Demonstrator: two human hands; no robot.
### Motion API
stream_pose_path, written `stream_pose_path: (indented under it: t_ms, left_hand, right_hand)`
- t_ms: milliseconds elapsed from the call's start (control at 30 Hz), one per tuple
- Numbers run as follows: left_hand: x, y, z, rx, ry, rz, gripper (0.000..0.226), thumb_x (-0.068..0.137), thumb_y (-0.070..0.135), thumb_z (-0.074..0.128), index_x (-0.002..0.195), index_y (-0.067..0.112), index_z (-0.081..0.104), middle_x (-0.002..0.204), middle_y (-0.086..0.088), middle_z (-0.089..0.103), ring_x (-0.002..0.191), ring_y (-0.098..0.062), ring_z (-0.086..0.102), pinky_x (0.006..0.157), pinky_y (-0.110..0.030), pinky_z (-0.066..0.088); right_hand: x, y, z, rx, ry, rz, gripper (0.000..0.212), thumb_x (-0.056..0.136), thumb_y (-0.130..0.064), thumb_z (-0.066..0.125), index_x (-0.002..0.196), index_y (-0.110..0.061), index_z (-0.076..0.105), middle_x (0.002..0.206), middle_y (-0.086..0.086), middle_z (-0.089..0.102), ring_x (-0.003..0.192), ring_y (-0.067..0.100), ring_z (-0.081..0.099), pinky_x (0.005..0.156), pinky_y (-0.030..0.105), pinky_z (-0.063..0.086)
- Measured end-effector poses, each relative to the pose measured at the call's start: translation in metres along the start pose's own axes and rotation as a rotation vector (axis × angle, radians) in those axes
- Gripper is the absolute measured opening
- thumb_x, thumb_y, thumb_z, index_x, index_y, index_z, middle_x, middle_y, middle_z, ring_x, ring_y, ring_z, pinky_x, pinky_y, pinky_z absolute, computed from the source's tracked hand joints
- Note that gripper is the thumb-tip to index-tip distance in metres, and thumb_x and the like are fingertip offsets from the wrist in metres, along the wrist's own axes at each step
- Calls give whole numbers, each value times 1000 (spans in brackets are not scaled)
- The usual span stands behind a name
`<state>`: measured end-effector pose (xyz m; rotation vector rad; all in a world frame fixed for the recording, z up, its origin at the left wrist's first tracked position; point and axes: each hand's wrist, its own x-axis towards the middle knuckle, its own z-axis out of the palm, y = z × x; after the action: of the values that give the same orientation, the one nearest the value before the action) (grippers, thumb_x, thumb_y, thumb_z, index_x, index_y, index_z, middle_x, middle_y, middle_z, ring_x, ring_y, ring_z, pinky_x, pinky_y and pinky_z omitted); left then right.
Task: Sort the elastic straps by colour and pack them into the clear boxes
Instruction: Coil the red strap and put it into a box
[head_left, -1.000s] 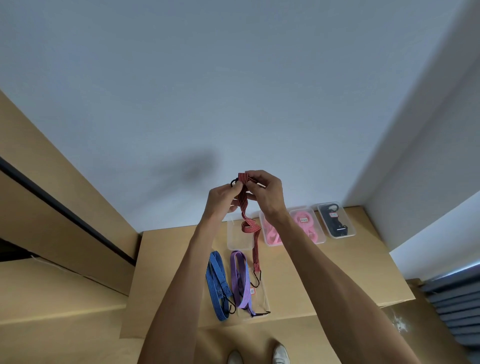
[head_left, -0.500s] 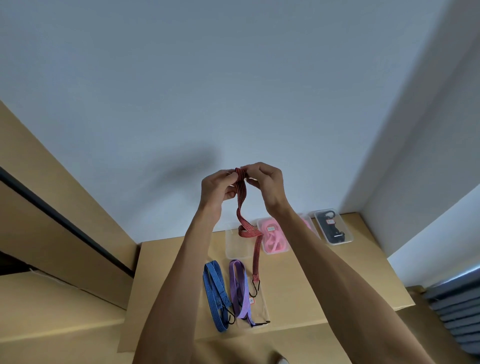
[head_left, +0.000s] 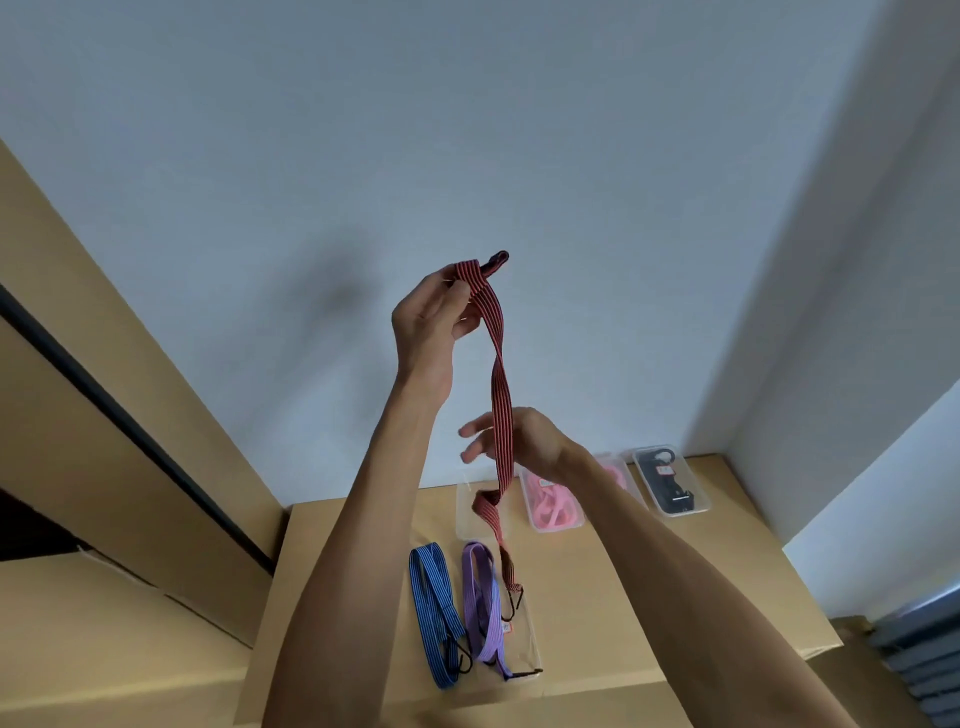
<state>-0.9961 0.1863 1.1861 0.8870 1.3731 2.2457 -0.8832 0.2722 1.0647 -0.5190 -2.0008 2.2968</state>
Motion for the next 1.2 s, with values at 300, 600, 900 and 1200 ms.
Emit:
stream_pose_path:
  t_ms: [300,600,900,1200]
  left_hand:
    - [-11,-21,-9,149,269,50,20,95,6,62,113,2,71,91,-6,70,83,-14,68,69,-27,56]
    - [-12,-16,-7,34,247,111,17,94,8,60,105,12,72,84,1,69,73,-14,66,66,-25,55]
    - [-7,-31,-19,49,401,116,21,93,10,59,109,8,71,90,-8,72,66,-19,71,67,-27,56]
    - [-5,-42,-22,111,401,99,24,94,12,63,117,4,69,98,-5,70,93,-15,67,65,-23,56]
  right_hand:
    - [-21,-1,-8,366,-93,-31,18,77,-19,66,84,-3,67,72,6,47,68,20,45,81,37,44]
    - [-32,-37,-2,306,-260,-219,12,78,1,65,80,-7,56,79,7,52,71,18,53,58,27,52]
    - [-34,-75,-7,184,-208,-319,18,74,3,60,89,4,51,83,10,63,70,23,61,49,27,50]
    - [-16,-38,5,-484,92,-8,17,72,3,64,80,-7,53,75,19,61,72,25,65,67,40,56]
